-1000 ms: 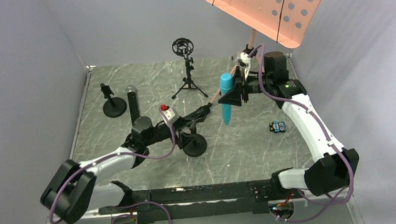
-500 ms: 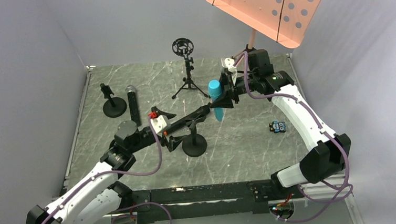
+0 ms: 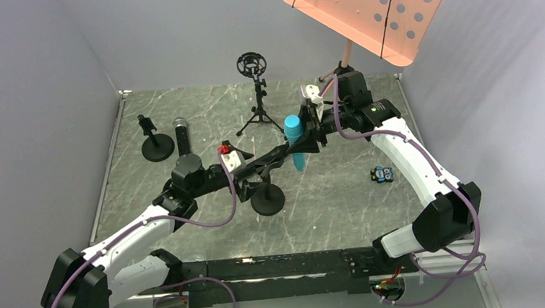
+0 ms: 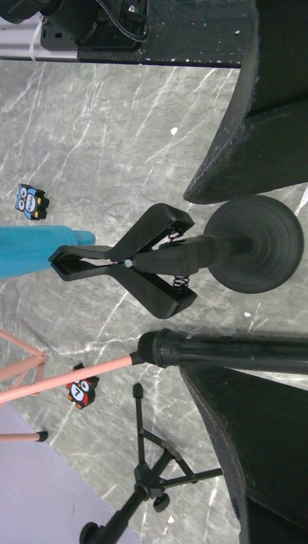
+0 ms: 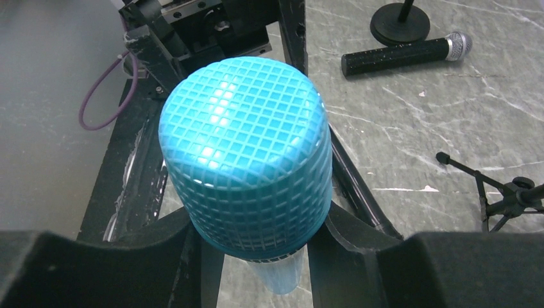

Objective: Attach the microphones to the stand

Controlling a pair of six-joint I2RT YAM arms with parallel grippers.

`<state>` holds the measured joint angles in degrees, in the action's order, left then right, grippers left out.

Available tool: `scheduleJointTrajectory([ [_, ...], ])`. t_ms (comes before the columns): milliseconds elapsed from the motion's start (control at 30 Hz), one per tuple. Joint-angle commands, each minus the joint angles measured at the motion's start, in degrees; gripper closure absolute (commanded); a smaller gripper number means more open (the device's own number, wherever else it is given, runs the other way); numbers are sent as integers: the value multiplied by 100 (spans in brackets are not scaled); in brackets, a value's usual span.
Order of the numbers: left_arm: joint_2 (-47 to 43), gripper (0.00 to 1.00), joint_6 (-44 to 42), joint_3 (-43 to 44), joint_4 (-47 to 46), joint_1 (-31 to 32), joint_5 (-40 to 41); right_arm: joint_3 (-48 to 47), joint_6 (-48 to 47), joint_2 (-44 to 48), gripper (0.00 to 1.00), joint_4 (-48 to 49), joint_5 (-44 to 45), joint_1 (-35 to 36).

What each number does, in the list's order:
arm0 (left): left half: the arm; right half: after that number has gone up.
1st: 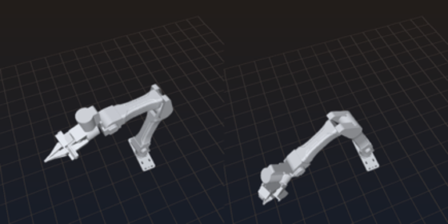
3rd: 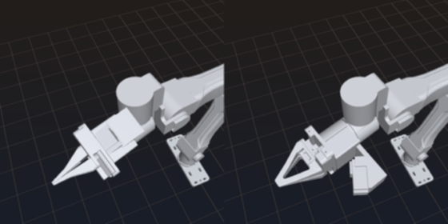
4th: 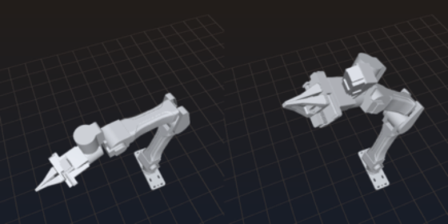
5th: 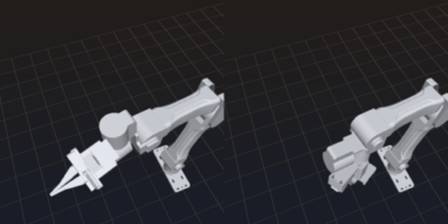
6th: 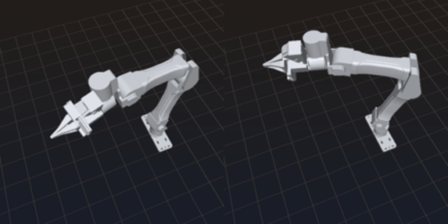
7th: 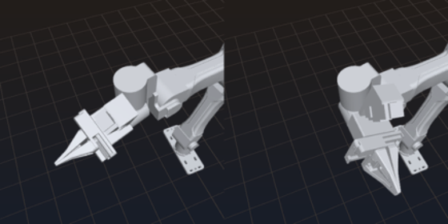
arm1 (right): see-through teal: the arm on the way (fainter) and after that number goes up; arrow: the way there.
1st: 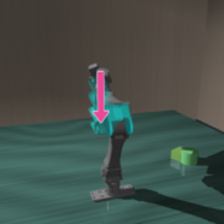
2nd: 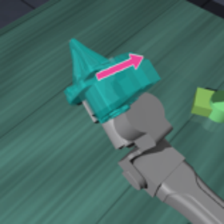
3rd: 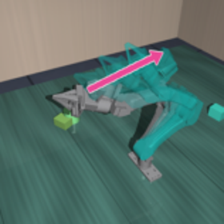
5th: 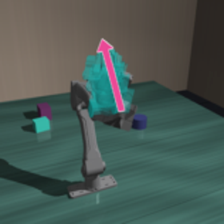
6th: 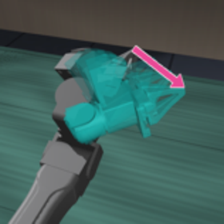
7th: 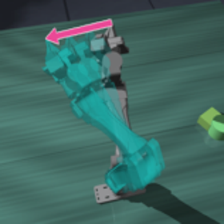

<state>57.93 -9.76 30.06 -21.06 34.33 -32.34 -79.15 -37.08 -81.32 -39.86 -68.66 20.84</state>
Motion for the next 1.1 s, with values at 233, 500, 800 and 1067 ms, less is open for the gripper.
scheduleJointTrajectory([
  [233,376,11,256,325,-840,90,-468,59,-6,-9,89,299,-454,49],
  [500,455,25,334,400,-758,94,-485,41,81,-38,89,338,-477,90],
  [800,461,87,423,392,-392,94,-539,-66,148,-85,89,343,-412,238],
  [1067,425,87,454,360,-410,96,-577,-486,-138,-490,89,51,-152,667],
])
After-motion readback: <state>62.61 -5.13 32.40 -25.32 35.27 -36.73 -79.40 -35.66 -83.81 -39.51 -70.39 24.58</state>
